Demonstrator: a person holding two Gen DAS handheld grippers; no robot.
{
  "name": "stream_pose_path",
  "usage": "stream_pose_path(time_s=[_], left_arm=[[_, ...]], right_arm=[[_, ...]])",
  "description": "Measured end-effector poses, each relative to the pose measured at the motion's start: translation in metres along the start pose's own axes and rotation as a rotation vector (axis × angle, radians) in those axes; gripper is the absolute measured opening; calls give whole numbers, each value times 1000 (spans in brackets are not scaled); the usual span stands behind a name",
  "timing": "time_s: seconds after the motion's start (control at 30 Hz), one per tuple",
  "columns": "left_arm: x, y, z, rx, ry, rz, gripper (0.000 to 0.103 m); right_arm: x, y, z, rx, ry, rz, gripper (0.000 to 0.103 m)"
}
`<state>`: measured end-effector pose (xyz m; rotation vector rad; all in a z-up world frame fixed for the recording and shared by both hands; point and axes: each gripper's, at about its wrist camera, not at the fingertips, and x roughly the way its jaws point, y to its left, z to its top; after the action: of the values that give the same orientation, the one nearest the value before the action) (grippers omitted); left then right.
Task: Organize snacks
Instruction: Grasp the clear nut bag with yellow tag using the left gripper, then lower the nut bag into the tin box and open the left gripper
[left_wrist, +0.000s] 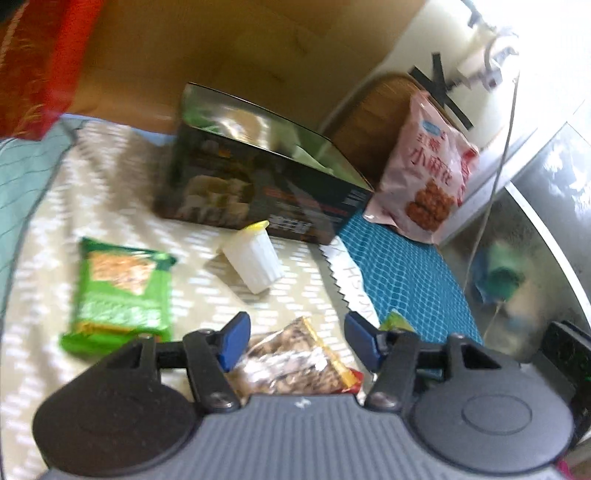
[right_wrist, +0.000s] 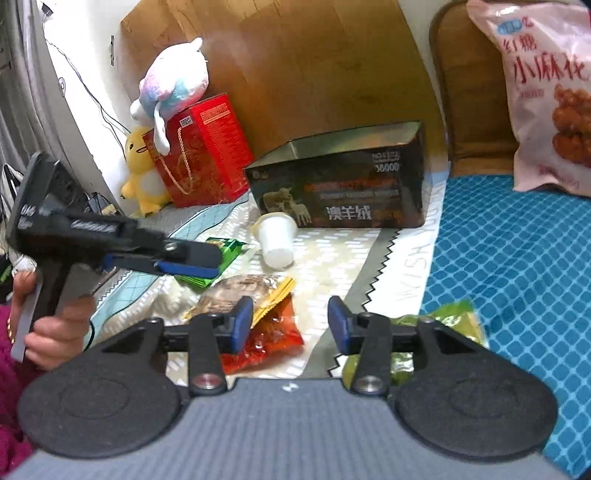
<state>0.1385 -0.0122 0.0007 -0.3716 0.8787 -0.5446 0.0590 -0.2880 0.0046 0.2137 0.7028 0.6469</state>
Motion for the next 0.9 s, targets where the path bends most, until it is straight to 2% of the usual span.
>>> stream_pose_path(time_s=[0.13, 0.23, 0.27, 0.33, 0.37, 0.4, 0.43, 0.53, 0.67, 0.8, 0.9], left_arm=[[-25, 14, -10, -35, -26, 14, 57], [-32, 20, -19, -41, -12, 40, 57], [-32, 22, -20, -41, -1, 46, 57], [-25, 25, -24, -53, 29, 55, 57], [-20, 27, -26, -57, 46, 47, 57], [-18, 25, -28, -44, 29, 45, 56], [-15, 23, -28, -27, 30, 49, 49], [-15, 18, -23, -28, 35, 34, 44], [-27, -3, -13, 44, 4, -2, 44], [-26, -25, 20, 126, -53, -6, 44], [-15, -37, 54, 183, -110, 20, 44]], right_arm=[[14, 18, 6, -92, 21, 21, 58], [31, 36, 8, -217, 54, 7, 66], [41, 41, 8, -253, 70, -6, 66], [61, 41, 7, -267, 119, -8, 55], [66, 44, 6, -273, 103, -16, 50], [67, 49, 6, -306, 93, -37, 38], [64, 52, 5, -331, 82, -56, 33], [45, 53, 8, -334, 22, -67, 32], [30, 53, 26, -339, -81, -116, 32], [35, 37, 61, -329, -156, -161, 32], [53, 20, 91, -308, -183, -192, 32]])
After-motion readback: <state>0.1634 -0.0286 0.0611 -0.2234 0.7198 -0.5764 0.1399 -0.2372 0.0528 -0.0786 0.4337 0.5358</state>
